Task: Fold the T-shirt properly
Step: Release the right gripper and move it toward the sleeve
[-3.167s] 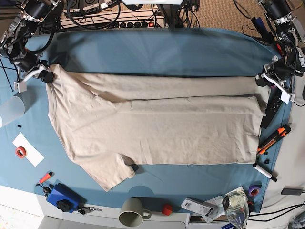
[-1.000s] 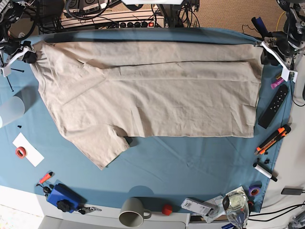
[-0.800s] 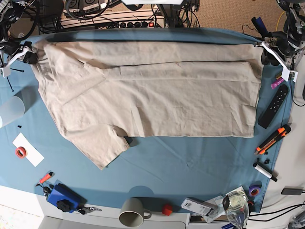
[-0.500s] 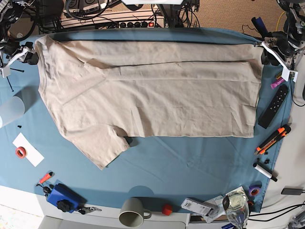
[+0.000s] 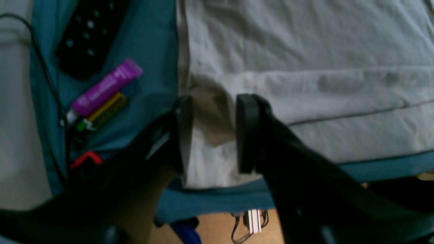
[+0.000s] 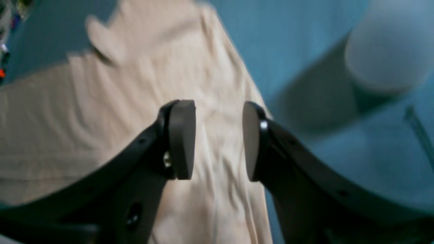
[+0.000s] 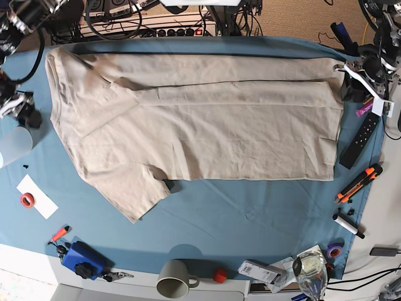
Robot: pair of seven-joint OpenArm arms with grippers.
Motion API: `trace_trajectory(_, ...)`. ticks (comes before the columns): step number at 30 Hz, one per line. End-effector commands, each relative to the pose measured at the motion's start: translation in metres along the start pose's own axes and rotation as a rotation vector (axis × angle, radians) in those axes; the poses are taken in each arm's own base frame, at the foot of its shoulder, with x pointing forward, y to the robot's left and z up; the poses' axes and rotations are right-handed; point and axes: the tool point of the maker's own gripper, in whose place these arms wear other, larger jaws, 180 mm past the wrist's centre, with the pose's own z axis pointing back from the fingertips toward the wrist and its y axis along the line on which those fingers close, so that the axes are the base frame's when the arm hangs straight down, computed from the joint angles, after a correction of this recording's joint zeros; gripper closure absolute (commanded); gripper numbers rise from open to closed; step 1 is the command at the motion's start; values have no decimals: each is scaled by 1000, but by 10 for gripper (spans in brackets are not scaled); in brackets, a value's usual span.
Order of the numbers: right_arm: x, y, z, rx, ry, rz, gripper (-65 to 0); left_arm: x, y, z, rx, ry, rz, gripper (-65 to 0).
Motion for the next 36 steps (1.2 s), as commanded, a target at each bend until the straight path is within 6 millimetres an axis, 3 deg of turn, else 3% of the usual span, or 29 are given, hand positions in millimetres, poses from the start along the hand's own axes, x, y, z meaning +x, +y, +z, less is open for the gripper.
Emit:
trace_trajectory(1, 29, 2, 5, 5, -76, 40, -235, 12, 0, 4, -1, -37, -22, -219)
trace_trajectory(5, 55, 10, -6, 10, -114, 79, -235, 11, 0, 4, -1, -36, -22, -219)
trace_trajectory(9, 54, 15, -39, -43, -2, 192, -235, 11, 0, 4, 0, -35, -23, -219)
trace_trajectory(15, 41, 26, -95, -199, 242, 539, -235, 11, 1, 4, 4, -32, -25, -219)
trace_trajectory(19, 63, 42, -119, -278, 238, 672, -234, 9, 4, 4, 23, -22, -35, -219)
trace_trajectory(22, 90, 49, -127, -359, 167, 693, -234, 9, 4, 4, 23, -22, -35, -219)
trace_trajectory(25, 105, 60, -132, -359, 143, 723, -234, 8, 4, 4, 22, -22, -31, -219)
trace_trajectory(32, 115, 51, -127, -428, 138, 733, -234, 4, 10, 4, 60, -1, -45, -219)
trace_trajectory(36, 118, 48, -139, -396, 36, 556, -234, 4, 10, 4, 56, -3, -44, -219)
